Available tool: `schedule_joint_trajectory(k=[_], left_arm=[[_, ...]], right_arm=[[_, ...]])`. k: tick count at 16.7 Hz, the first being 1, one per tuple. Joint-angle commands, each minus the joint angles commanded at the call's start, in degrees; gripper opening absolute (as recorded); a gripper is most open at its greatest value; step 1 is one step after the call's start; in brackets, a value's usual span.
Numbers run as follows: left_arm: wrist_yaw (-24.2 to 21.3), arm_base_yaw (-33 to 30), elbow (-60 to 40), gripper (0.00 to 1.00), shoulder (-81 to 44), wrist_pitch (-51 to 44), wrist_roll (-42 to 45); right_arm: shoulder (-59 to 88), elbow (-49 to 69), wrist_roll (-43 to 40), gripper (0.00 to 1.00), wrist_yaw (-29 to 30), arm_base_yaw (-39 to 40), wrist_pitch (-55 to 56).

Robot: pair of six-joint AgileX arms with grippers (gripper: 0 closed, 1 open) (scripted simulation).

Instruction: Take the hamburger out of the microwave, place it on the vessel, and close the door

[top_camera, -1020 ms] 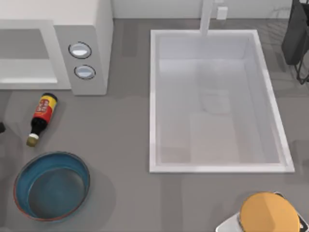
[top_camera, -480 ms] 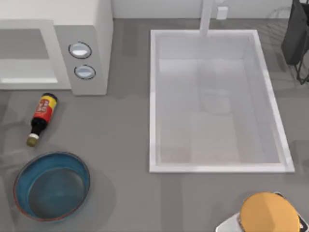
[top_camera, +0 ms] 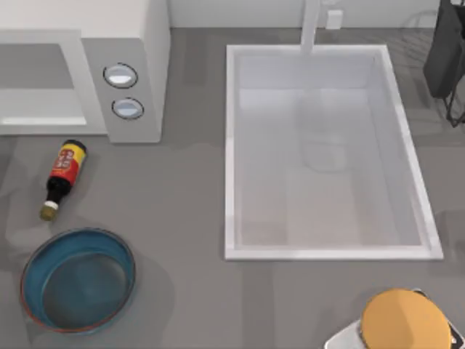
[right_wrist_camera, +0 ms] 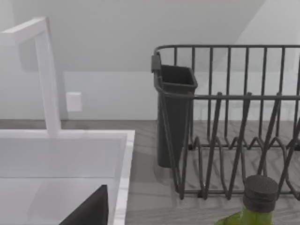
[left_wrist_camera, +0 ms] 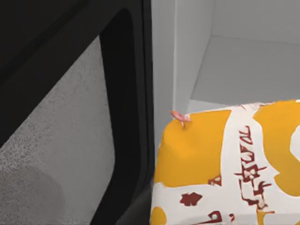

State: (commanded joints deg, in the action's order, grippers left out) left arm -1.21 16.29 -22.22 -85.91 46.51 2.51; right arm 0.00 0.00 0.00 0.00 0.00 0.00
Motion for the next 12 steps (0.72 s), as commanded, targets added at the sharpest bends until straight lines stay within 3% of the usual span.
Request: schedule_joint_trajectory(k=[3,6,9,12], left_arm=[[-0.3,-0.1,-1.1,0.00,-0.2,-1.5,-1.6],[-1.7,-0.7,-5.4,0.00,-1.0,-8.1,-8.6],[-3.7,-1.7,-12.1,0.00,-2.8,-19.5,-20.9],[-5.7,-3.2,-20.8,0.00,-5.8,-34.4,-38.6]], right_arm=[[0.0,0.0,0.0,1.00,0.0,0.0,0.0],[0.0,0.0,0.0,1.00,0.0,0.0,0.0],[0.0,0.0,0.0,1.00,0.0,0.0,0.0],[0.0,0.0,0.0,1.00,0.0,0.0,0.0]])
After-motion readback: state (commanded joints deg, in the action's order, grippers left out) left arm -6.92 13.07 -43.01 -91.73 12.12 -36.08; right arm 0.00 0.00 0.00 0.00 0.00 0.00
